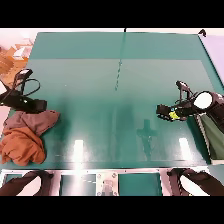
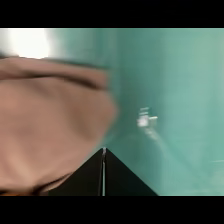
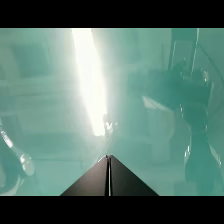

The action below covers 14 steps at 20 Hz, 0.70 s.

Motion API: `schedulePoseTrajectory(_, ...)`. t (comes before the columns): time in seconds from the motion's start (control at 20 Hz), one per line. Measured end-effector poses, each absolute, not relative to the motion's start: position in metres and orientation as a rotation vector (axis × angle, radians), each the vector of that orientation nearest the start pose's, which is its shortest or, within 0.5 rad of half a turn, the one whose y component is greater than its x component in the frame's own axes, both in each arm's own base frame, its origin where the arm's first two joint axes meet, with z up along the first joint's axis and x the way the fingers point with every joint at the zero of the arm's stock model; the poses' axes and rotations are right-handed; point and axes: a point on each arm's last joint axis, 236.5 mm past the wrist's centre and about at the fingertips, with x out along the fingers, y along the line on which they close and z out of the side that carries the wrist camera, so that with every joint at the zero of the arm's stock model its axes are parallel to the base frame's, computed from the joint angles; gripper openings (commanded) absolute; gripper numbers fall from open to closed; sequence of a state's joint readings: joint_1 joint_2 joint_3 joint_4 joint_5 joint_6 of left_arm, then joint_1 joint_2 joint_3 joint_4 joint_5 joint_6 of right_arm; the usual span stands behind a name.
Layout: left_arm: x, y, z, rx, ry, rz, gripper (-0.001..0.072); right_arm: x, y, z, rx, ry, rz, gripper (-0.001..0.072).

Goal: Fold the shirts.

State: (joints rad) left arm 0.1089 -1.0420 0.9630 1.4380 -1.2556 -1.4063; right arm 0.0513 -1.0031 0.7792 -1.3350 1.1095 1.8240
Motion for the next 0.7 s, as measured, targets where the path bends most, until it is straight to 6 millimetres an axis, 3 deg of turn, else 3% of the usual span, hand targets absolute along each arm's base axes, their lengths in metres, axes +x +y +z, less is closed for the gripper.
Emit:
schedulePoseTrajectory(0.05,0.307,0.01,0.016,-0.03,1.321,-0.078,0.0117,0.289,0.064,-0.023,0.41,1.347,-0.017,0.0015)
schedulePoseTrajectory(0.1,0.307,0.014,0.016,-0.012,1.322,-0.066,0.0607,0.29,0.064,-0.022,0.411,1.342,-0.018,0.0014)
schedulePoseTrajectory(0.15,0.308,0.018,0.016,0.003,1.32,-0.055,0.0696,0.291,0.064,-0.022,0.411,1.339,-0.018,0.0014)
schedulePoseTrajectory(0.35,0.309,0.042,0.011,0.095,1.317,0.014,0.072,0.292,0.064,-0.022,0.411,1.333,-0.017,0.0015)
schedulePoseTrajectory(0.6,0.291,0.081,-0.036,0.272,1.418,0.092,0.0708,0.293,0.064,-0.022,0.412,1.329,-0.017,0.0015)
schedulePoseTrajectory(0.65,0.29,0.086,-0.046,0.297,1.429,0.097,0.0579,0.293,0.064,-0.022,0.412,1.33,-0.017,0.0015)
schedulePoseTrajectory(0.7,0.29,0.089,-0.055,0.316,1.436,0.1,0.0268,0.293,0.064,-0.022,0.412,1.329,-0.017,0.0014)
